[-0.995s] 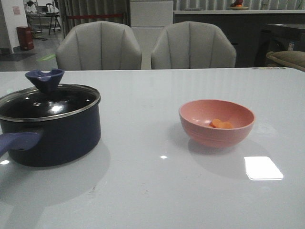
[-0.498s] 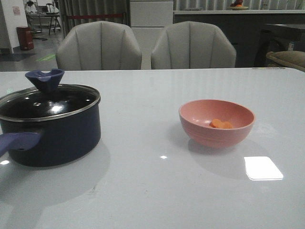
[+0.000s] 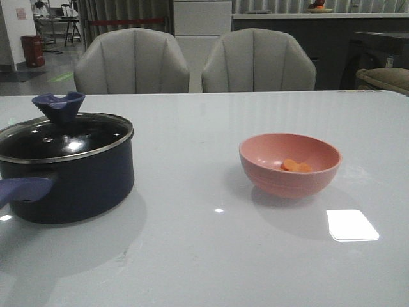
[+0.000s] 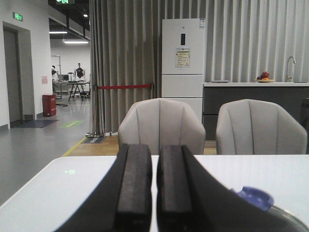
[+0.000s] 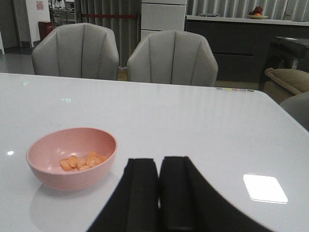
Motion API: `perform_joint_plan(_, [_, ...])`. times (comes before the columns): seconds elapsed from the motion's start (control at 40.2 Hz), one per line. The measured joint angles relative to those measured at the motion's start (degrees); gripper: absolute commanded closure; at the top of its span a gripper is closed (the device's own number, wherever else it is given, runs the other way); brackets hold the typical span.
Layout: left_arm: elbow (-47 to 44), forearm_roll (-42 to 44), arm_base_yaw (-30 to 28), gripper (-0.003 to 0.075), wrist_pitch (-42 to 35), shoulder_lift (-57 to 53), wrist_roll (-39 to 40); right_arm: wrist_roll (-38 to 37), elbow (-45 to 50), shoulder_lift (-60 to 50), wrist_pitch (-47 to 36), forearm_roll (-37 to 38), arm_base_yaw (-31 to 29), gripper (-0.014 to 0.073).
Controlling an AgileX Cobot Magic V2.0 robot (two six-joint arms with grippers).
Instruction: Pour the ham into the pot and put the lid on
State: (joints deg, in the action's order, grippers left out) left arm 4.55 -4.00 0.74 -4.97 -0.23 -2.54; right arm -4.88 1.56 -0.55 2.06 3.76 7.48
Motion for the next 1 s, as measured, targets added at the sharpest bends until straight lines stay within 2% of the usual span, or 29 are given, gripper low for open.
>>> perform_joint_plan(0.174, [12.4, -1.3, 0.0, 0.0587, 16.0, 5.6, 0.0, 0.0, 0.0, 0.0, 0.0, 0.0, 0.0, 0.0444])
perform_joint_plan(0.274, [17.3, -1.7, 0.0, 0.0587, 22.6, 10.5, 0.0, 0.0, 0.0, 0.0, 0.0, 0.0, 0.0, 0.0444])
perform_joint_plan(0.547, [18.5, -3.9, 0.0, 0.0586, 25.5, 16.8, 0.0, 0.0, 0.0, 0.0, 0.0, 0.0, 0.0, 0.0444])
perform_joint_plan(0.647, [18.5, -3.9, 0.0, 0.0563, 25.5, 17.9, 0.0, 0.0, 0.0, 0.0, 0.0, 0.0, 0.0, 0.0444])
perform_joint_plan(0.722, [18.5, -3.9, 0.0, 0.0501, 25.5, 18.9, 0.0, 0.0, 0.0, 0.0, 0.0, 0.0, 0.0, 0.0444])
perform_joint_plan(0.921, [18.5, -4.1, 0.0, 0.0196, 25.9, 21.1, 0.0, 0.0, 0.0, 0.0, 0.0, 0.0, 0.0, 0.0444])
perform_joint_plan(0.995, [18.5, -4.1, 0.0, 0.0134, 26.0, 22.4, 0.0, 0.0, 0.0, 0.0, 0.0, 0.0, 0.0, 0.0444])
